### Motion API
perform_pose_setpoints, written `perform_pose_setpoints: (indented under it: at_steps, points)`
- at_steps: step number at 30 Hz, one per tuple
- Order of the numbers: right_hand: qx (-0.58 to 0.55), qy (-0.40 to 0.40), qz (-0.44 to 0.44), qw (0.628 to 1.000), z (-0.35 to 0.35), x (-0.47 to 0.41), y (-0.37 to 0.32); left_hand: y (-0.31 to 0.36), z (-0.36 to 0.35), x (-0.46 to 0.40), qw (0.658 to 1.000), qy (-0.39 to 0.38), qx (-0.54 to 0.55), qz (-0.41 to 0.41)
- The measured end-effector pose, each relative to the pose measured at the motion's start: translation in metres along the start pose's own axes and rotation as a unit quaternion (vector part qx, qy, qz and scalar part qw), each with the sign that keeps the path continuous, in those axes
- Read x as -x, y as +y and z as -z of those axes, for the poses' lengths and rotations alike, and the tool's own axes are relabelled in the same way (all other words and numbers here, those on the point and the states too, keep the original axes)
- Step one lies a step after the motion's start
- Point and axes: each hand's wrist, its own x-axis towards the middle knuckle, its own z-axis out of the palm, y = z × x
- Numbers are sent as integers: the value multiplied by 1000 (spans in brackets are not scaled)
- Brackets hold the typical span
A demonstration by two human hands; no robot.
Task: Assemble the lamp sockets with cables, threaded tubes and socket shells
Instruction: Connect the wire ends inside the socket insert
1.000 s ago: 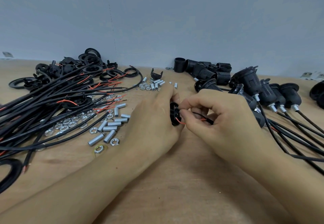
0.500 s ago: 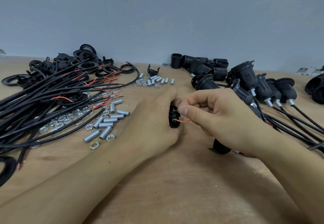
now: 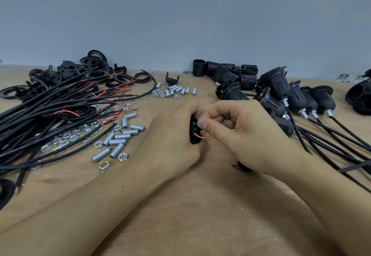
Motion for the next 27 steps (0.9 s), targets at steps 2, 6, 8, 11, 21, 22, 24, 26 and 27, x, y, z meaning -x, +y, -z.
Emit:
perform_pose_setpoints:
  at_steps: [2,6,8,11,21,22,24,26,27]
  points:
    - [-8,-1,2,1000,-1,0,-1,0,-1,0,1000,4,7,4]
    - [-21,-4,-6,1000,0,0,0,-2,-3,-3,999,19,16,44]
    - [-48,-13,-18,999,2,0,-1,-2,-3,-4,998,22,34,54]
    - [-90,-5,-40,995,3,-1,-1,-2,-3,-4,998,24,42,51]
    - [-68,-2,-26,997,4,-2,-1,-1,-2,-3,998,21,28,52]
    - [-55,-4,-23,998,4,-2,-1,-1,-2,-3,998,21,23,50]
    - [-21,-21,-20,999,6,-2,-2,0,-2,-3,999,19,17,47]
    - [-13,-40,-28,999,8,-2,-4,1,-1,-2,999,11,17,39]
    - [-23,-46,-38,998,10,-2,-4,2,0,-2,999,2,14,29]
